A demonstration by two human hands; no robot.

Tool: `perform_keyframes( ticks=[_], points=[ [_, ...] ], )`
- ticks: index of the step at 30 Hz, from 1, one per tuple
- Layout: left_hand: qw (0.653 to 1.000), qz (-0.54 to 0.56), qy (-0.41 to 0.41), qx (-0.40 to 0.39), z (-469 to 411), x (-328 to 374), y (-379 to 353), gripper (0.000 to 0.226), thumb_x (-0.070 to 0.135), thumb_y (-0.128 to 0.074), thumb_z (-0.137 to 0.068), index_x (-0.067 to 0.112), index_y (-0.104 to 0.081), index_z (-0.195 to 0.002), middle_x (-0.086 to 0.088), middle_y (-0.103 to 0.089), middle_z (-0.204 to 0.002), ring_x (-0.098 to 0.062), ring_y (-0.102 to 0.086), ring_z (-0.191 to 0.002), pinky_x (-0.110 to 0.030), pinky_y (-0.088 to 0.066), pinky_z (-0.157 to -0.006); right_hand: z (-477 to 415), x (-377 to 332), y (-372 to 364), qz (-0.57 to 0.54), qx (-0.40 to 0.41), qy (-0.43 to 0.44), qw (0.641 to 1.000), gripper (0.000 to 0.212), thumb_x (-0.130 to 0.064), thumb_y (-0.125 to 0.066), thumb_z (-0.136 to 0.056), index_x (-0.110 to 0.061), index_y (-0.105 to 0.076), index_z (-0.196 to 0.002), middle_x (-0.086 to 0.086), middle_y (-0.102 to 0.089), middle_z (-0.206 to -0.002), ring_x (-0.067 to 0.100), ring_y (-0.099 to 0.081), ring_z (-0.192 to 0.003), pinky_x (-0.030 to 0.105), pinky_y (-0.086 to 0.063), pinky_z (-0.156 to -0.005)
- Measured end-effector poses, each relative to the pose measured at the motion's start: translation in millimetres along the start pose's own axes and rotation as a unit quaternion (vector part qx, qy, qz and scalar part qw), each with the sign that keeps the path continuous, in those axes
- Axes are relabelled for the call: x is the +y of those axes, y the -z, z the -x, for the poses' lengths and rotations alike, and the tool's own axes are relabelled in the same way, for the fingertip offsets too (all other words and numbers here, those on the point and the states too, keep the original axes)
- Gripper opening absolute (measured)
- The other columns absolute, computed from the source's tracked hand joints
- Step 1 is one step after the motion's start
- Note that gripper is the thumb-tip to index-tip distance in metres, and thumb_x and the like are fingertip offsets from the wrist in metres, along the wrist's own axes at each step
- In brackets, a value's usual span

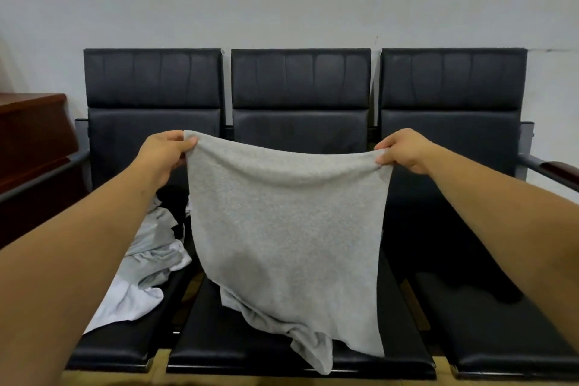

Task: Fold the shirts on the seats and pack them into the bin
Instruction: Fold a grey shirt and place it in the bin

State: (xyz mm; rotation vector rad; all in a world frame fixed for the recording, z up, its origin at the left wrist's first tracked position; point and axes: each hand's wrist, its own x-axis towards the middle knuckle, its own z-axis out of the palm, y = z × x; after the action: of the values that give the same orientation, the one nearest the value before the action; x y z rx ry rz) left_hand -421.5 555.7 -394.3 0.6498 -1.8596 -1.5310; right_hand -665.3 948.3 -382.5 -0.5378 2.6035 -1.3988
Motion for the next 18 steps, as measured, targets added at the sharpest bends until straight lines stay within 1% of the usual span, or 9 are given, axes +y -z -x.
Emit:
perform_keyframes(
  ticks=[2, 4, 6, 8, 10, 11, 12, 15, 18],
  points=[
    [0.999, -0.029, -0.001, 0.015, -10.0, -6.6, -3.9, 0.01, 0.022, -0.074, -0.091, 0.023, -0.076, -0.101, 0.002, -0.074, -0.103, -0.017, -0.065, -0.097, -0.031, -0.049, -0.083, -11.9, -0.5, -3.0, 0.157, 0.066, 0.037, 0.985, 0.023, -0.003, -0.077, -0.084, -0.003, -0.075, -0.107, 0.015, -0.072, -0.103, 0.022, -0.064, -0.09, 0.033, -0.051, -0.081],
    [0.999, -0.018, -0.001, 0.033, -22.0, -9.7, -12.5, 0.018, 0.021, -0.075, -0.091, 0.018, -0.075, -0.109, 0.003, -0.069, -0.093, -0.013, -0.059, -0.083, -0.027, -0.044, -0.07, -28.7, -4.1, -5.6, 0.187, 0.113, 0.048, 0.975, 0.019, -0.012, -0.077, -0.087, -0.005, -0.076, -0.104, 0.013, -0.072, -0.1, 0.024, -0.065, -0.091, 0.036, -0.054, -0.084],
    [0.999, 0.012, 0.005, 0.039, -34.4, -3.4, -23.7, 0.021, 0.017, -0.072, -0.093, 0.011, -0.072, -0.114, 0.002, -0.063, -0.082, -0.01, -0.05, -0.066, -0.023, -0.039, -0.054, -46.9, -11.3, -6.5, 0.125, 0.141, 0.04, 0.981, 0.015, -0.014, -0.077, -0.088, -0.006, -0.074, -0.1, 0.013, -0.071, -0.098, 0.024, -0.068, -0.088, 0.038, -0.058, -0.085],
    [0.998, 0.022, -0.004, 0.053, -49.9, 12.0, -32.6, 0.022, 0.016, -0.07, -0.095, 0.009, -0.071, -0.116, 0.0, -0.062, -0.081, -0.009, -0.05, -0.061, -0.019, -0.04, -0.048, -65.8, -23.9, -4.0, -0.017, 0.154, 0.011, 0.988, 0.007, -0.009, -0.075, -0.089, -0.008, -0.069, -0.091, 0.017, -0.07, -0.096, 0.022, -0.072, -0.07, 0.034, -0.062, -0.071],
    [0.995, 0.064, -0.027, 0.071, -61.7, 37.7, -41.7, 0.014, 0.013, -0.069, -0.095, 0.01, -0.071, -0.108, -0.002, -0.065, -0.083, -0.008, -0.06, -0.062, -0.017, -0.051, -0.054, -83.5, -40.3, 3.4, -0.152, 0.171, 0.016, 0.973, 0.01, -0.003, -0.071, -0.091, -0.009, -0.064, -0.087, 0.021, -0.07, -0.096, 0.019, -0.072, -0.058, 0.028, -0.061, -0.061],
    [0.992, 0.089, -0.046, 0.077, -65.6, 53.2, -46.0, 0.005, 0.011, -0.068, -0.095, 0.012, -0.069, -0.1, -0.003, -0.065, -0.084, -0.007, -0.063, -0.063, -0.018, -0.055, -0.061, -90.9, -49.2, 9.5, -0.19, 0.187, 0.038, 0.963, 0.011, -0.003, -0.069, -0.093, -0.01, -0.064, -0.087, 0.02, -0.071, -0.096, 0.018, -0.073, -0.061, 0.026, -0.061, -0.062],
    [0.987, 0.118, -0.073, 0.081, -68.6, 69.2, -49.5, 0.007, 0.007, -0.067, -0.096, 0.013, -0.066, -0.092, -0.005, -0.065, -0.085, -0.006, -0.064, -0.062, -0.019, -0.058, -0.066, -92.9, -58.7, 15.9, -0.218, 0.205, 0.064, 0.952, 0.012, -0.004, -0.068, -0.094, -0.011, -0.064, -0.085, 0.018, -0.071, -0.096, 0.017, -0.074, -0.066, 0.024, -0.061, -0.066],
    [0.963, 0.201, -0.158, 0.081, -77.0, 102.1, -50.6, 0.019, -0.002, -0.065, -0.094, 0.012, -0.058, -0.084, -0.006, -0.062, -0.086, -0.011, -0.066, -0.07, -0.024, -0.059, -0.075, -82.8, -79.2, 33.4, -0.261, 0.237, 0.127, 0.927, 0.016, -0.007, -0.063, -0.098, -0.017, -0.063, -0.085, 0.007, -0.07, -0.091, 0.011, -0.07, -0.069, 0.023, -0.06, -0.073],
    [0.953, 0.229, -0.186, 0.065, -67.0, 100.6, -41.1, 0.02, -0.004, -0.063, -0.094, 0.013, -0.053, -0.09, -0.007, -0.061, -0.096, -0.016, -0.067, -0.084, -0.026, -0.058, -0.082, -61.0, -75.6, 37.4, -0.242, 0.228, 0.161, 0.929, 0.008, -0.011, -0.062, -0.098, -0.016, -0.066, -0.092, 0.0, -0.067, -0.086, 0.007, -0.065, -0.069, 0.021, -0.058, -0.069]
  ],
)
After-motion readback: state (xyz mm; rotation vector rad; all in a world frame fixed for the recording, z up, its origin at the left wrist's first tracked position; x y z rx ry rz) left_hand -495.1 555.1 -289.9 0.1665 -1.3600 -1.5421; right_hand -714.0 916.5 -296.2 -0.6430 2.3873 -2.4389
